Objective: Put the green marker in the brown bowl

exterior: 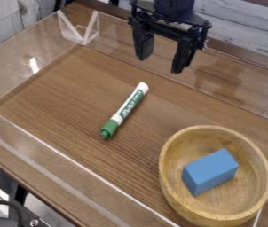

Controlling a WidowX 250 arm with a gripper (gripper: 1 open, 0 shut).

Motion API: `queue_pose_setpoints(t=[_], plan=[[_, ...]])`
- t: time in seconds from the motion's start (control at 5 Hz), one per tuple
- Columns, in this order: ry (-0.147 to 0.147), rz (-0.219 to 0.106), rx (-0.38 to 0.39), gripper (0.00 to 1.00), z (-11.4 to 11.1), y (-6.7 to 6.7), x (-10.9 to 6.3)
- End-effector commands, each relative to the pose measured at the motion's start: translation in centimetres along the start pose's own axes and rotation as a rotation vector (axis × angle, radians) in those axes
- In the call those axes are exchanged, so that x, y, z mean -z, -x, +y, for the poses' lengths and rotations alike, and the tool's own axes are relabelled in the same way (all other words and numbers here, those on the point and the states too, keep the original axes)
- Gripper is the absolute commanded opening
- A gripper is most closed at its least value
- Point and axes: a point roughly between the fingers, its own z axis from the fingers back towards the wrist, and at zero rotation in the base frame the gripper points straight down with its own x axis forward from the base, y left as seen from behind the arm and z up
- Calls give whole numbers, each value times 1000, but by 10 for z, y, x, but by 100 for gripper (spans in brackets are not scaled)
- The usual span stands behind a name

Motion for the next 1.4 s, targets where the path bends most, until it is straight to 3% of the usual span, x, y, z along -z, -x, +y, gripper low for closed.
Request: queue_pose_setpoints(t=[0.0,0.2,0.6,1.2], plan=[[1,6,-9,100,4,5,7],[2,-5,-28,100,13,18,17],[16,-76,-68,100,32,41,27],[36,-76,-55,100,37,47,44]])
